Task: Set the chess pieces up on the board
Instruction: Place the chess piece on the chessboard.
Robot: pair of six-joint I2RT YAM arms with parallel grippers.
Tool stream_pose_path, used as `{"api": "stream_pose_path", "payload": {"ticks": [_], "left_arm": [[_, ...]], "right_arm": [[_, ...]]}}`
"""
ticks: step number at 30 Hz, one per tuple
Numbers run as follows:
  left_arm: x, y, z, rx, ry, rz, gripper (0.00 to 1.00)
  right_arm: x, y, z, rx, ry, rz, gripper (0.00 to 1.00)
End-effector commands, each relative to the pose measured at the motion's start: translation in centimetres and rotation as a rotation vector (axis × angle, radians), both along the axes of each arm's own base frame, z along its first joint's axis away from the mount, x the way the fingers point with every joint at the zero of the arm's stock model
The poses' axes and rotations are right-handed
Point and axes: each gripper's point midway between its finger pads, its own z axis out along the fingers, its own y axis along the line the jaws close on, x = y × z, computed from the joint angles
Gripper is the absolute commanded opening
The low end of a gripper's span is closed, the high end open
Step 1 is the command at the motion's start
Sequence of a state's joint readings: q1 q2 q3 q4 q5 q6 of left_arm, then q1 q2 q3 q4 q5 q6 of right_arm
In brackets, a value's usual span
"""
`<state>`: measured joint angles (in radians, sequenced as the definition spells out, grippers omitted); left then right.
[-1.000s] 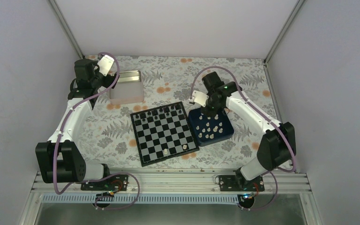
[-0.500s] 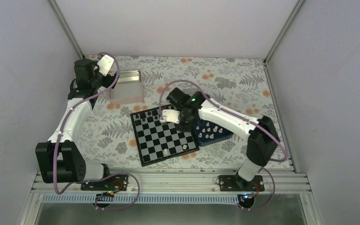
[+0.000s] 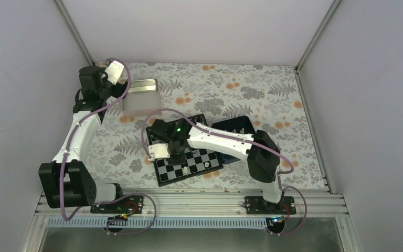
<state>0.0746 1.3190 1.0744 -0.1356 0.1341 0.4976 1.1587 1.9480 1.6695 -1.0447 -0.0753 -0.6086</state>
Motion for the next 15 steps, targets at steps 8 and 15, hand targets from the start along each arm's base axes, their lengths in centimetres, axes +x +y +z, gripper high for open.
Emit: {"api": "stream_pose_path", "payload": {"ticks": [8, 15], "left_arm": [[-0.1, 0.1, 0.9, -0.007, -0.035, -0.012, 1.0], [-0.2, 0.1, 0.7, -0.007, -0.032, -0.011, 1.0]], "right_arm": [[-5.3, 2.6, -2.6, -0.019, 0.094, 0.141, 0.04], [-6.1, 2.3, -4.0, -0.054, 0.105, 0.165, 0.04]]}}
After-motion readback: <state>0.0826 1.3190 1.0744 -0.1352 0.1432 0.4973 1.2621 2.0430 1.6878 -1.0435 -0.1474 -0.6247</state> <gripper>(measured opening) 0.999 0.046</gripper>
